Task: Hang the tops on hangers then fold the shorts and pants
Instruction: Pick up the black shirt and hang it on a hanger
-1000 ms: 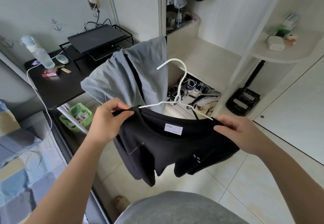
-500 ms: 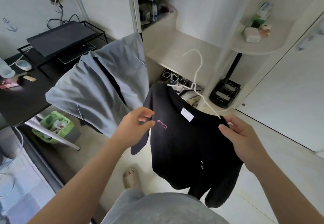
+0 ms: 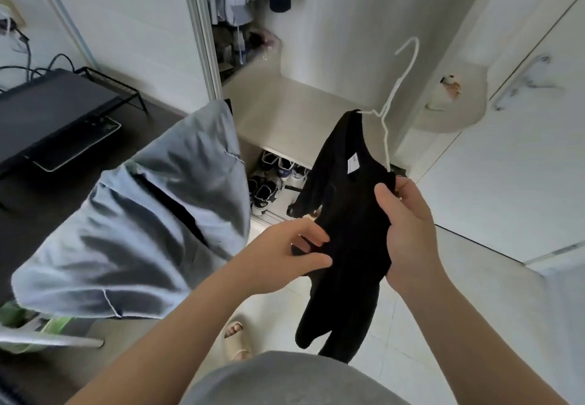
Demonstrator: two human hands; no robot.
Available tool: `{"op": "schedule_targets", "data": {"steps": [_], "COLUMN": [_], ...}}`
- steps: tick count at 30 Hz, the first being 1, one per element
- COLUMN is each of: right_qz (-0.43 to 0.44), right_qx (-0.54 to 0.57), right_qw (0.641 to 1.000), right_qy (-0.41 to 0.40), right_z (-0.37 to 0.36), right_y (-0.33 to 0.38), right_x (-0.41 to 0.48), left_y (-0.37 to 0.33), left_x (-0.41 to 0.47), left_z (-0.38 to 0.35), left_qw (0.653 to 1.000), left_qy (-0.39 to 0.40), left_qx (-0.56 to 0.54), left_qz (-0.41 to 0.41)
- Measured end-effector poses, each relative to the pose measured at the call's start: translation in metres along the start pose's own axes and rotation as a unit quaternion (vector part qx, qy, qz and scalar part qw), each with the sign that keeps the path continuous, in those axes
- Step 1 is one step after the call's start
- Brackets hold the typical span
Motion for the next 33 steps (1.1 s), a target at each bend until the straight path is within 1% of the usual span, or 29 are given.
{"op": "schedule_targets", "data": {"steps": [3, 6, 10, 12, 16, 24, 28, 33], "right_qz": [0.037, 0.096, 0.190, 0.219, 0.264, 0.351, 0.390, 0.438], "right_qx": [0.007, -0.030, -0.084, -0.095, -0.111, -0.098, -0.073, -0.084], "right_qw": [0.999, 0.995, 0.978, 0.971, 0.958, 0.930, 0.915, 0.889], "right_qy": [0.004, 0.008, 0.007, 0.012, 0.030, 0.034, 0.068, 0.101], "right_z": [-0.050, -0.097, -0.150, -0.171, -0.204, -0.258, -0.291, -0.327], "right_y": [0.017, 0.035, 0.064, 0.082, 0.122, 0.222, 0.280, 0.358], "right_x": [0.027, 0.051, 0.076, 0.086, 0.111, 0.173, 0.209, 0.255], "left_y": [-0.004, -0.005, -0.012, -0.020, -0.041, -0.113, -0.163, -0.230], "left_x": [0.013, 0.028, 0.053, 0.067, 0.101, 0.176, 0.218, 0.274], "left_z": [0.033, 0.066, 0.109, 0.131, 0.177, 0.262, 0.304, 0.352], "left_qw": [0.999, 0.998, 0.989, 0.985, 0.971, 0.938, 0.918, 0.888], "left_qy": [0.026, 0.017, -0.070, -0.109, -0.155, -0.223, -0.247, -0.281], "left_qx": [0.029, 0.056, 0.106, 0.102, 0.119, 0.129, 0.141, 0.177], "left_qz": [-0.019, -0.036, -0.071, -0.087, -0.135, -0.233, -0.278, -0.317]}}
Point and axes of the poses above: each hand's wrist, its own x-axis towards the middle knuckle, its own z-axis out of the back of the hand, y = z × x, the point moved 8 cm from there along x, towards the middle knuckle, and after that the axes turned 8 degrees about -y, right-handed, at the moved point
